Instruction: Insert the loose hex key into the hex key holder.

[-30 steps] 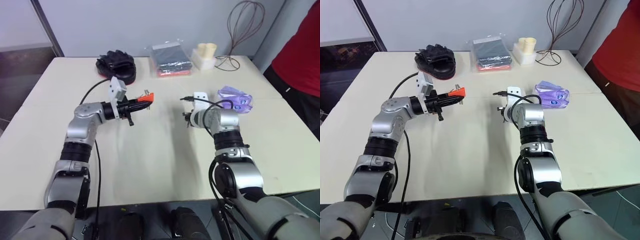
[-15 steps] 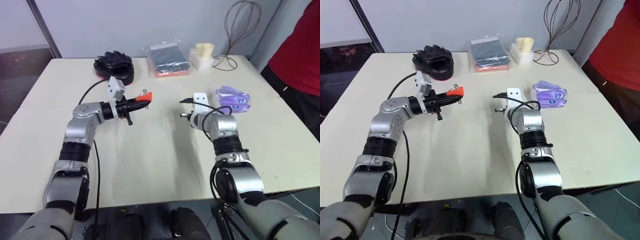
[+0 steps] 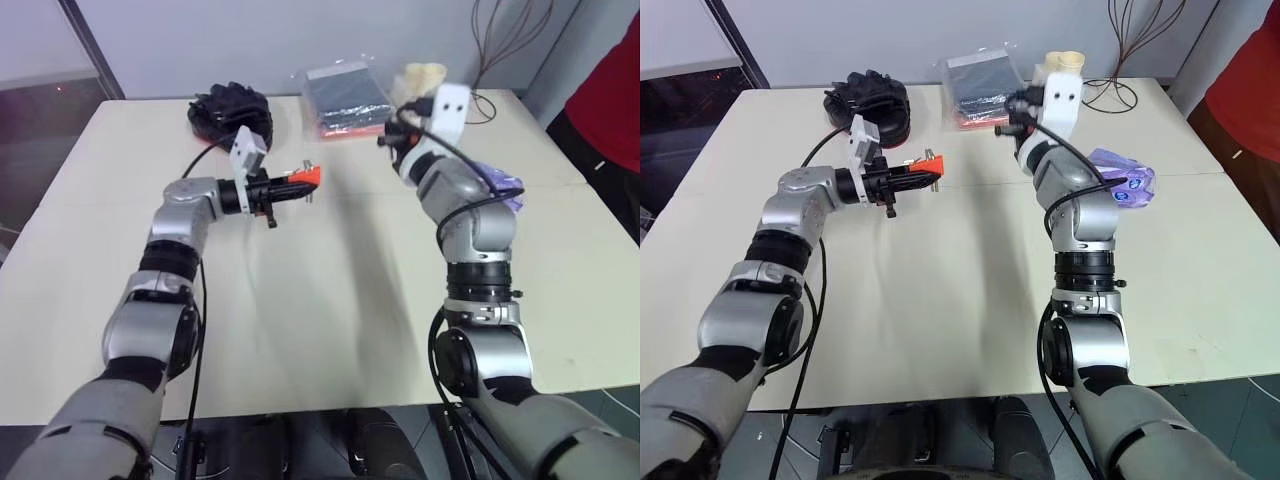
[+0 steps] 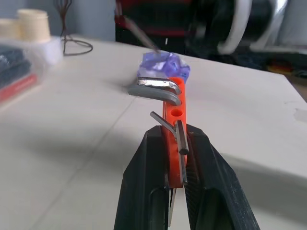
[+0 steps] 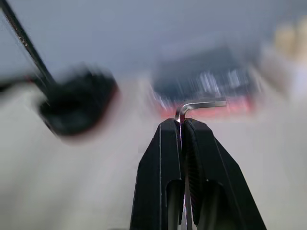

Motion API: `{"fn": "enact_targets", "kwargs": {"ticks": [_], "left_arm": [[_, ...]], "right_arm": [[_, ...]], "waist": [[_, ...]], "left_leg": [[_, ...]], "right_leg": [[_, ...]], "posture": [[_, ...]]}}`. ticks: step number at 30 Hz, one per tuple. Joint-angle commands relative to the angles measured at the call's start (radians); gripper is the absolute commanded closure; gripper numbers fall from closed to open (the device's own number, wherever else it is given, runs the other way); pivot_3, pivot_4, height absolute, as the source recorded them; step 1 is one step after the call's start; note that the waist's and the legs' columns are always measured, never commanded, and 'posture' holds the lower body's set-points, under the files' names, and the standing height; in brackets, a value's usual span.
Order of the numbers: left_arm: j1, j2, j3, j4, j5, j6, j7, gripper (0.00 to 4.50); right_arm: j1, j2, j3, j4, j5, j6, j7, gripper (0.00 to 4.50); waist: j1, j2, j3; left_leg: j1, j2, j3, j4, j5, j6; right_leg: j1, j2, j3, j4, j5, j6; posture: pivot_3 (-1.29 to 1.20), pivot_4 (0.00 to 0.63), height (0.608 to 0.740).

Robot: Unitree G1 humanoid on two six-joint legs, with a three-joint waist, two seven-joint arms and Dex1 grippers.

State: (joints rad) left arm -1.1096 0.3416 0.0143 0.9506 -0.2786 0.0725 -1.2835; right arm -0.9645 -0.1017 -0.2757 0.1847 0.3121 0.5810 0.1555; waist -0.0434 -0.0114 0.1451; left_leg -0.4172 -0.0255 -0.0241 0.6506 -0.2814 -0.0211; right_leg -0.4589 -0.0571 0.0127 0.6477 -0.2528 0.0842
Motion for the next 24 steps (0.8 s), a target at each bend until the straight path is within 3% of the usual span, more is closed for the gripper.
{"fn": "enact_targets", "kwargs": {"ticks": [1,10,24], "left_arm": [[-0.101,-0.035,0.017,0.085,0.007,-0.041,-0.029,4.5],[-0.243,-0.101,0.049,0.211,0.015,-0.066,-0.036,4.5],[-0.274,-0.096,0.082,0.249,0.04,-0.097,-0.015,4.5]], "right_arm": [[-0.044,0.036,-0.052,-0.061,0.135,-0.065,0.054,4.46],[-0.043,0.113,-0.033,-0.088,0.254,-0.162,0.086,4.46],[0.003,0.109,0.022,-0.113,0.262,-0.178,0.087,4.46]], "waist": [[0.0,0.0,0.0],[-0.003,0.0,0.001],[-0.001,0.0,0.001]], "left_leg": [[0.0,0.0,0.0,0.0,0.0,0.001],[0.001,0.001,0.0,0.001,0.0,0.001],[0.001,0.001,0.0,0.003,0.001,-0.002]], "right_leg": [[0.0,0.001,0.0,0.0,0.0,0.0],[0.001,0.001,0.001,0.002,0.0,0.0],[0.001,0.002,0.001,0.003,0.0,0.0]], "posture": [[0.0,0.15,0.74],[0.0,0.15,0.74],[0.0,0.15,0.74]]}}
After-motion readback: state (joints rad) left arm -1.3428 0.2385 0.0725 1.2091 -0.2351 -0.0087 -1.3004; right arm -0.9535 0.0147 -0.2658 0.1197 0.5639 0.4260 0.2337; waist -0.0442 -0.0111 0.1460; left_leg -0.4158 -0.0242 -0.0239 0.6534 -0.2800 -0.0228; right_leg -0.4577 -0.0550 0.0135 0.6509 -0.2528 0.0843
